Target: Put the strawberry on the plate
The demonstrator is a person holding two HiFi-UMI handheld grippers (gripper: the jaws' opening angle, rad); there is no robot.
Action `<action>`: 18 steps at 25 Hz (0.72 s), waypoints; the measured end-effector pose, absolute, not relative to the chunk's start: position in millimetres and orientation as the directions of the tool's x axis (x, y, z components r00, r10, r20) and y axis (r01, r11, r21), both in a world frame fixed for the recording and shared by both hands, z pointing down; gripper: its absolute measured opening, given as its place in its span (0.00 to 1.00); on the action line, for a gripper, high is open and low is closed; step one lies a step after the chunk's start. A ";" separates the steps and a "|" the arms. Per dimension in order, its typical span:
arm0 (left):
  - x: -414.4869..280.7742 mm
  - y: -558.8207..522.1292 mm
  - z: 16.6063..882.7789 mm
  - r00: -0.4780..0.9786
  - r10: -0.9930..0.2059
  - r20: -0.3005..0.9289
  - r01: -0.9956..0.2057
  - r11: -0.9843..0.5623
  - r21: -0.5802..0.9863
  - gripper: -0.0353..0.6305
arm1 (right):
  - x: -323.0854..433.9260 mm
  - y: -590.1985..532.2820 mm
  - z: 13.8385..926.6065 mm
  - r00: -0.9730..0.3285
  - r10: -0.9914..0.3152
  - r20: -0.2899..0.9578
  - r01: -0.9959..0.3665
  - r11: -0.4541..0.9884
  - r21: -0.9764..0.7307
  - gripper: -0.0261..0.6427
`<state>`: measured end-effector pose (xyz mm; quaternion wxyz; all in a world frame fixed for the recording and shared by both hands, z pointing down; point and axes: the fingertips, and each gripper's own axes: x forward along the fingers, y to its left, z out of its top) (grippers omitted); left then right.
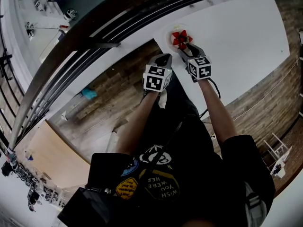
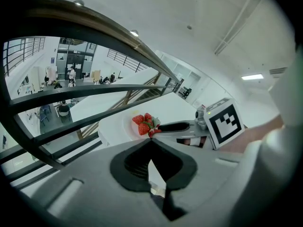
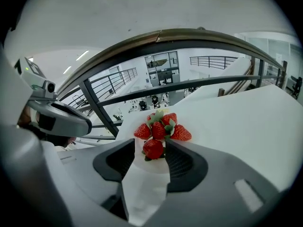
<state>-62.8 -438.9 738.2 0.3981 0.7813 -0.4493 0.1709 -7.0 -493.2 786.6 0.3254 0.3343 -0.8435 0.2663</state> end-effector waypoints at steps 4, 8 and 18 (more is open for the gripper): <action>-62.1 -435.5 733.4 0.539 -0.568 0.622 -0.838 -0.289 0.463 0.05 | 0.2 -488.9 774.7 -0.572 -0.415 0.708 -0.745 0.623 -0.237 0.25; -61.4 -430.7 724.3 0.539 -0.578 0.613 -0.839 -0.305 0.451 0.05 | 4.4 -480.6 758.6 -0.586 -0.438 0.682 -0.751 0.610 -0.253 0.20; -62.3 -411.6 684.2 0.548 -0.610 0.572 -0.834 -0.356 0.421 0.05 | 12.9 -448.6 689.8 -0.630 -0.535 0.563 -0.762 0.568 -0.312 0.11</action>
